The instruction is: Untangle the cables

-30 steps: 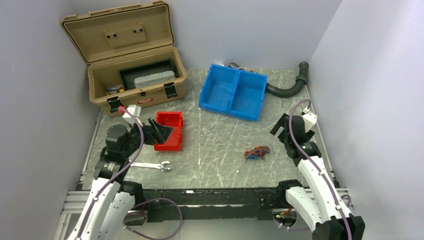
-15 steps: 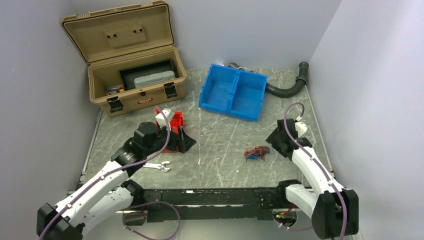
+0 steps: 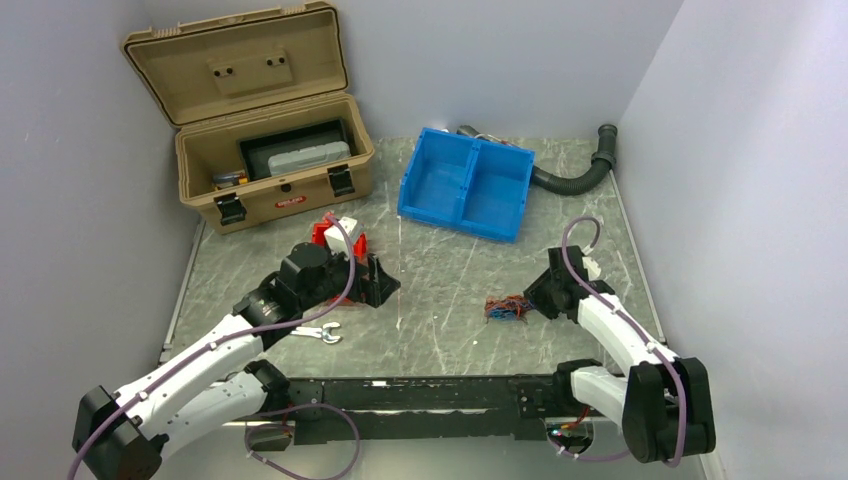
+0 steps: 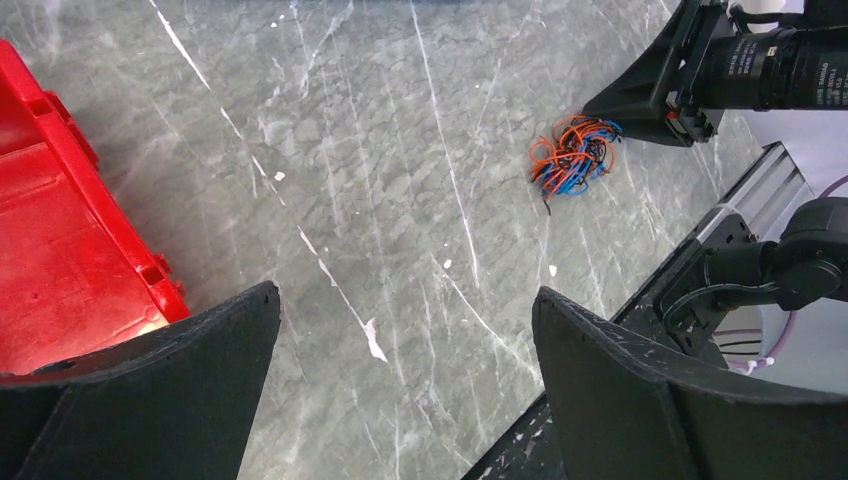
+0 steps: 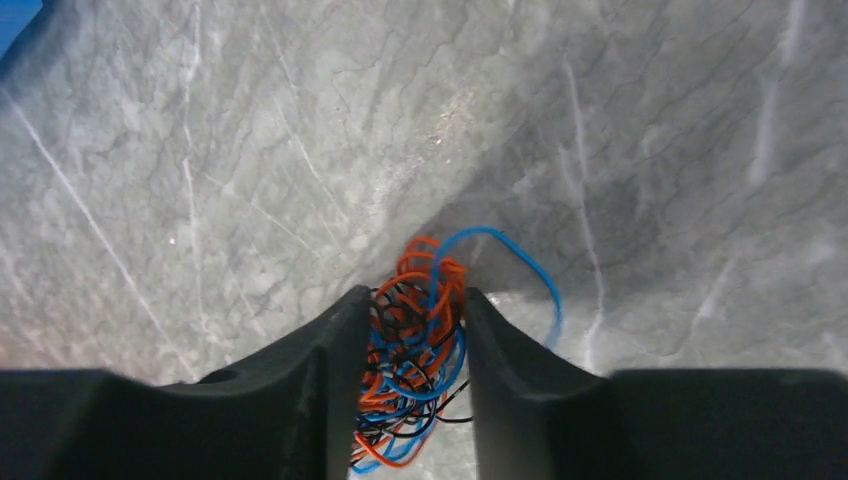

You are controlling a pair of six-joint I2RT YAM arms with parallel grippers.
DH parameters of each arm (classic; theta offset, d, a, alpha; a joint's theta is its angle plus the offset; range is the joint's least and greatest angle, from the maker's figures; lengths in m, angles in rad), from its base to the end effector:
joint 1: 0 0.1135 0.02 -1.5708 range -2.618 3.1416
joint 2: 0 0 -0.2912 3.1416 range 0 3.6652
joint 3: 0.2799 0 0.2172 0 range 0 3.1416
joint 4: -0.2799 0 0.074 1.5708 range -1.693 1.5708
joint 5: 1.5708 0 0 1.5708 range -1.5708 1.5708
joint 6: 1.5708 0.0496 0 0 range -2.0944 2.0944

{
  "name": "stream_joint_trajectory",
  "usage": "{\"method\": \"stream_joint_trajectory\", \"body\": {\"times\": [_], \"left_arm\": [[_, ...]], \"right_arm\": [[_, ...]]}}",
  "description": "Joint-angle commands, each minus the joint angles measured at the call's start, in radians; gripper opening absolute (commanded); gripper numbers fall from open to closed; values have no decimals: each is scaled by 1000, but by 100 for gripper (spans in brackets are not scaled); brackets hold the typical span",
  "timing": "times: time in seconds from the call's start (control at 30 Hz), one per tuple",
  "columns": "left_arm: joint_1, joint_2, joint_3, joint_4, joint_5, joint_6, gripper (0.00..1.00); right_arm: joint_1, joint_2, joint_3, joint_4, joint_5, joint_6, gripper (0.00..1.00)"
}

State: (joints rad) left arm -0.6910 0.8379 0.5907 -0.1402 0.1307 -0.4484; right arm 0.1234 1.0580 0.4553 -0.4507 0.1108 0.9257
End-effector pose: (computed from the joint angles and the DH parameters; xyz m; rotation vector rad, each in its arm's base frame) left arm 0.1163 -0.1046 0.2905 0.3388 2.0315 -0.8592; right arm 0.1437 0.0123 0.1912 1.0629 2.4070 0.2224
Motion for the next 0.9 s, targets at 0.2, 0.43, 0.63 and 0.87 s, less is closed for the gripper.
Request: {"method": "stream_joint_trajectory", "body": {"times": [0.2,0.43,0.63,0.87], "left_arm": [[-8,-12,28,35,-45,22,99],[-8,1,44,45,-43,12,99],[-8,-5,49,25,-56,9,99],[-8,-20,55,8,-84,9,99]], "right_arm": [[201,14,21,161,-12,61,0],[408,90,151,358,-78,-9,0],[512,87,204,654,-251,-108,0],[498,52,224,545,-200,-84,97]]}}
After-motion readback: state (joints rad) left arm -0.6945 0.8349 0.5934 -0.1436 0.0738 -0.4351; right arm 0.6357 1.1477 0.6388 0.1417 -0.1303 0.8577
